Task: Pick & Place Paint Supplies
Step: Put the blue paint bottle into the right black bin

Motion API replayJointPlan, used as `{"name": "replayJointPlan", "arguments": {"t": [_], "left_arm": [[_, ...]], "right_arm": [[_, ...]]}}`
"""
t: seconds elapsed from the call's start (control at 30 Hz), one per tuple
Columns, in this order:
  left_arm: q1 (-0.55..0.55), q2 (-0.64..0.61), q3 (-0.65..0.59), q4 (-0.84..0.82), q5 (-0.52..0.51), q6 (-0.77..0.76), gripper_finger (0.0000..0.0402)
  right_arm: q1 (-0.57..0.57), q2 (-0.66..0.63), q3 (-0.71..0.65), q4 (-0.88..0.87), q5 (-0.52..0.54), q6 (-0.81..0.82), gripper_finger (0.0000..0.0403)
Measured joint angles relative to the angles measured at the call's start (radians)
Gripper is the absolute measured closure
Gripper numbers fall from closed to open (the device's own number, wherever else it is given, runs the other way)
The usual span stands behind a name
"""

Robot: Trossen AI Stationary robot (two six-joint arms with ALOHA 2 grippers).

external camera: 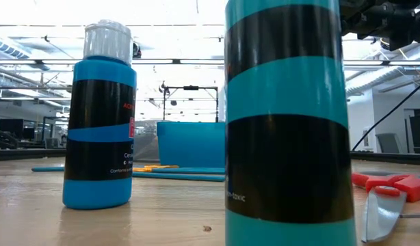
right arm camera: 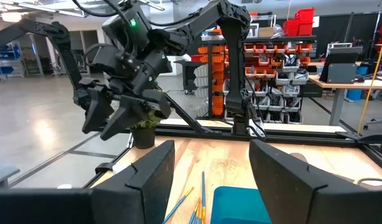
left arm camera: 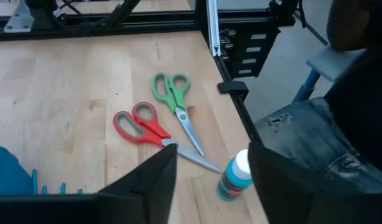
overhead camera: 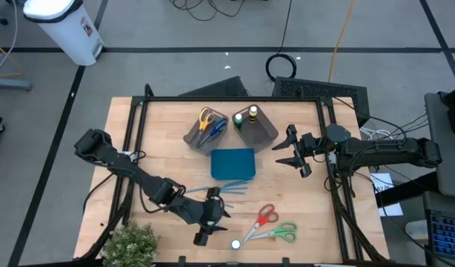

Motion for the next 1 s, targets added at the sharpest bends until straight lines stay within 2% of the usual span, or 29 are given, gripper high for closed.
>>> {"name": "replayJointPlan", "arguments": {"t": [0.13, 0.3, 0.43, 0.63, 0.8, 1.0], "left_arm": [[-0.004, 0.010, -0.002, -0.113, 0.028, 0.028, 0.0145], [-0.014, 0.015, -0.002, -0.210, 0.045, -0.020, 0.0117], [-0.024, 0.019, -0.005, -0.220, 0.045, -0.038, 0.0118], [-0.041, 0.078, -0.005, -0.172, 0.055, -0.066, 0.0137], [-0.051, 0.142, -0.006, -0.195, 0.066, -0.089, 0.0149], [-0.045, 0.196, -0.006, -0.196, 0.058, -0.087, 0.0147]], "right_arm": [[0.000, 0.000, 0.000, 0.000, 0.000, 0.000, 0.0204], [0.000, 0.000, 0.000, -0.004, 0.000, 0.000, 0.0204], [0.000, 0.000, 0.000, -0.005, 0.000, 0.000, 0.0204], [0.000, 0.000, 0.000, -0.006, 0.000, 0.000, 0.0204], [0.000, 0.000, 0.000, -0.008, 0.000, 0.000, 0.0204], [0.000, 0.000, 0.000, -0.007, 0.000, 0.000, 0.0204]]}}
